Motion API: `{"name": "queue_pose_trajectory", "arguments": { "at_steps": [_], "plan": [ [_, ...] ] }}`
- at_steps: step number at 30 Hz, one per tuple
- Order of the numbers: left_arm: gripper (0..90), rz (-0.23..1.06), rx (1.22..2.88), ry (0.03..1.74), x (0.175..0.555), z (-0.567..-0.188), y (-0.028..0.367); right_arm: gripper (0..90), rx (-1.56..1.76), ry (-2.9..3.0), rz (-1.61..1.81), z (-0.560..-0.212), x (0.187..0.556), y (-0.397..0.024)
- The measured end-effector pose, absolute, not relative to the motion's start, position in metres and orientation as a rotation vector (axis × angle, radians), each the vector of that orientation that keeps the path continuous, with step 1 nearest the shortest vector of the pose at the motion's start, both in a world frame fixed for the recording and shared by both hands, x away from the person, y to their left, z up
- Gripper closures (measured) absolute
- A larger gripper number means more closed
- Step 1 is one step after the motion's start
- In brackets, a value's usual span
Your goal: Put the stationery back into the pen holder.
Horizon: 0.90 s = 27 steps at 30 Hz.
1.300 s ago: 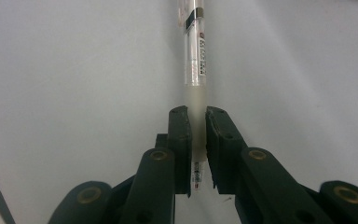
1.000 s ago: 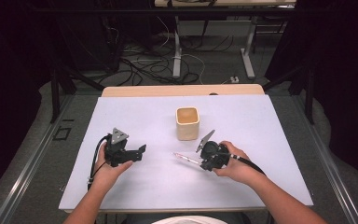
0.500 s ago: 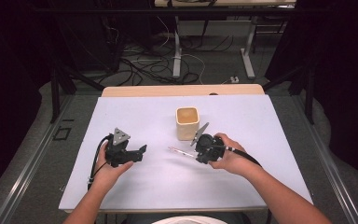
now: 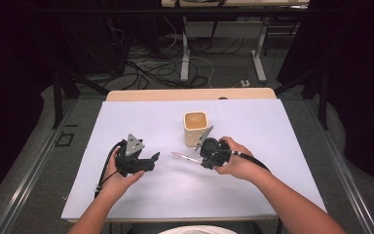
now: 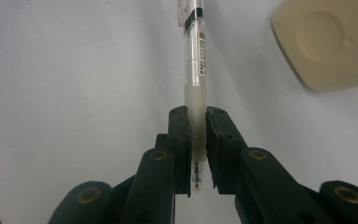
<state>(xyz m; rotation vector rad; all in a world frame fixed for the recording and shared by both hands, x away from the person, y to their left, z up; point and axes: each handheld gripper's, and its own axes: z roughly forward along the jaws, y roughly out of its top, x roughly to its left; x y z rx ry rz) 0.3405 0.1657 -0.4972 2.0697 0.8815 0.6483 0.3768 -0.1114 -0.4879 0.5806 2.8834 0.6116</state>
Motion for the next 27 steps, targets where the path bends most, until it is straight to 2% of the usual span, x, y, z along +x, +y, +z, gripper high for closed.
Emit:
{"name": "queue_pose_trajectory", "arguments": {
  "at_steps": [14,27],
  "plan": [
    [33.8,0.743,2.19,0.617,0.323,-0.491,0.133,80.8,0.57,2.884,0.604,-0.484,0.377,-0.107],
    [37.4,0.812,2.252,0.413,0.315,-0.496,0.115,80.8,0.58,2.893,0.619,-0.482,0.376,-0.102]
  ]
}}
